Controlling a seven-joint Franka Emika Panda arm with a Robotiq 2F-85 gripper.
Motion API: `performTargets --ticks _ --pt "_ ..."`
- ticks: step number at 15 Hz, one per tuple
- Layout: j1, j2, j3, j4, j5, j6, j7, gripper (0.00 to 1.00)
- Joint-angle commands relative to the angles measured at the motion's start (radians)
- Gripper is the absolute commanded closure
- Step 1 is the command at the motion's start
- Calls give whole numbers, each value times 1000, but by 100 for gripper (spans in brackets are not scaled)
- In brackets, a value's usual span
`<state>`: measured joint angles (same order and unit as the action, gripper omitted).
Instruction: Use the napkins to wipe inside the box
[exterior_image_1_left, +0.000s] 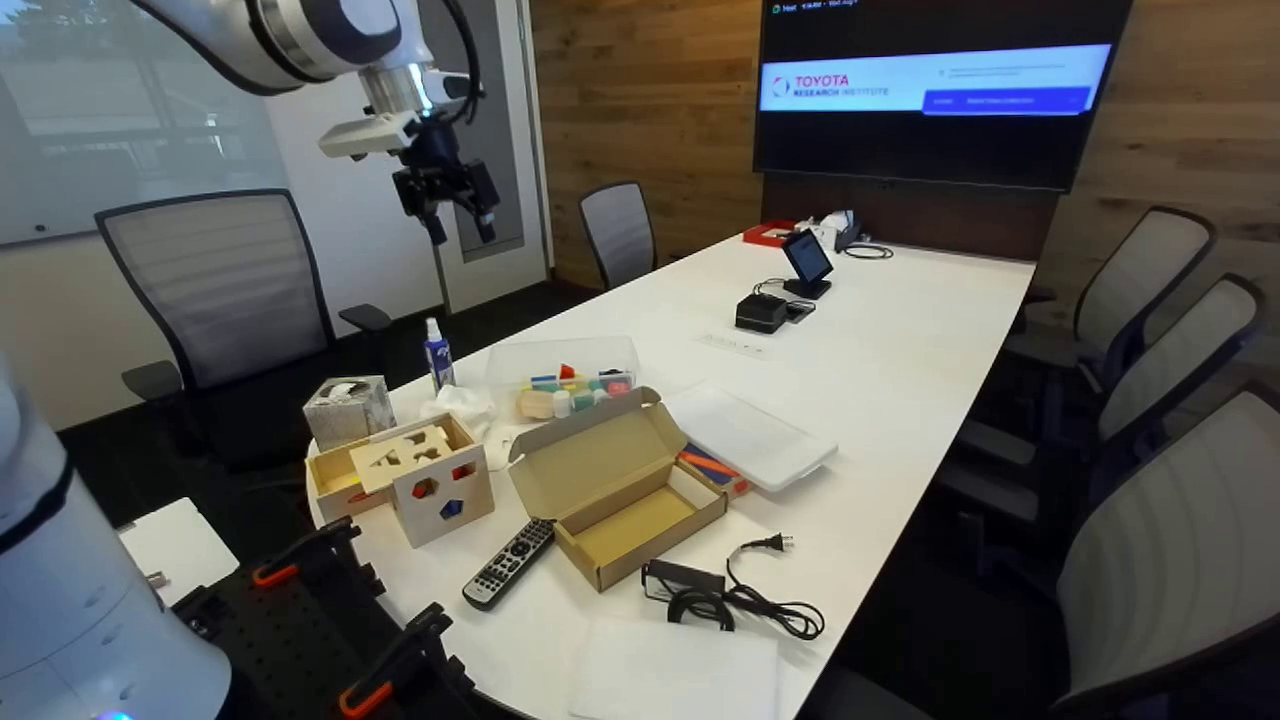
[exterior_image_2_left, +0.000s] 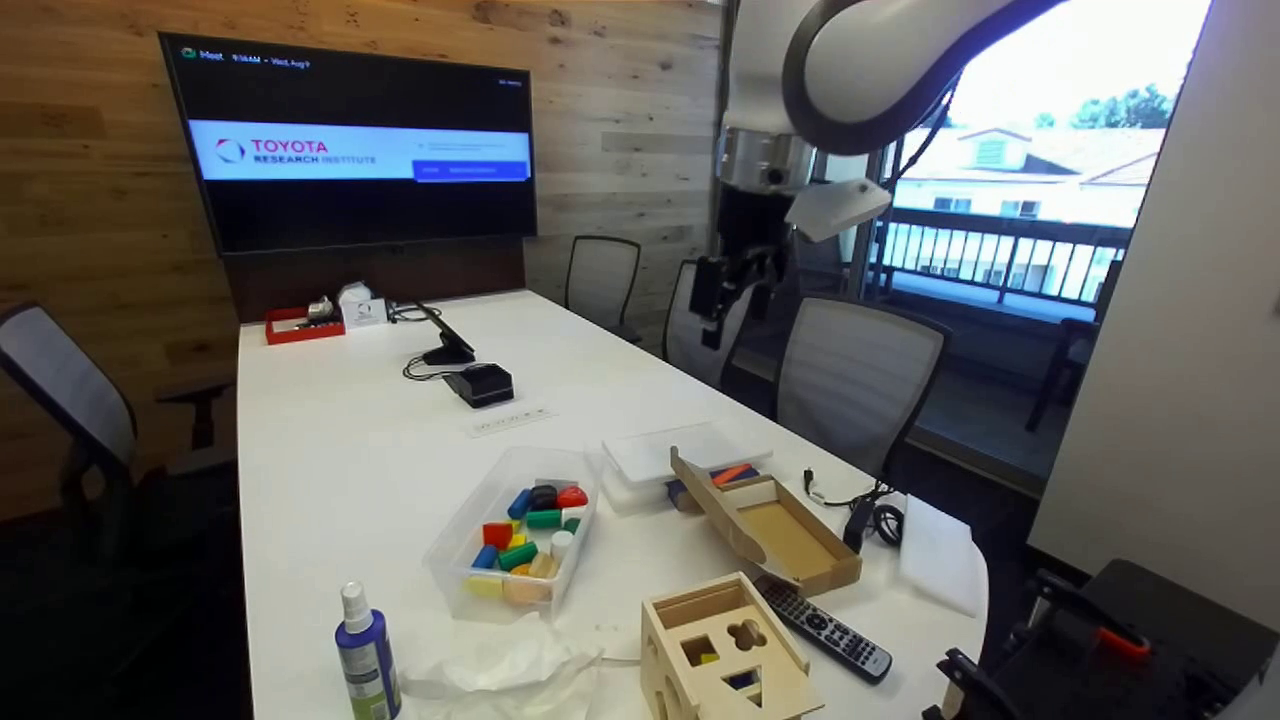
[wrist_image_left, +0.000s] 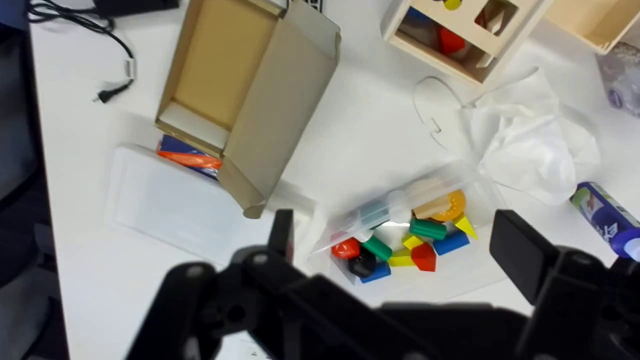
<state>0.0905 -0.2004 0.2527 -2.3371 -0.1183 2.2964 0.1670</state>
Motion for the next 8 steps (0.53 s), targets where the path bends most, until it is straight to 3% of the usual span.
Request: performTargets --ticks 1,4,8 --pt "36 234 22 112 -75 124 90 0" --pt "95 411 5 199 -124 197 137 0" --pt "182 657 -39 360 -105 244 126 0"
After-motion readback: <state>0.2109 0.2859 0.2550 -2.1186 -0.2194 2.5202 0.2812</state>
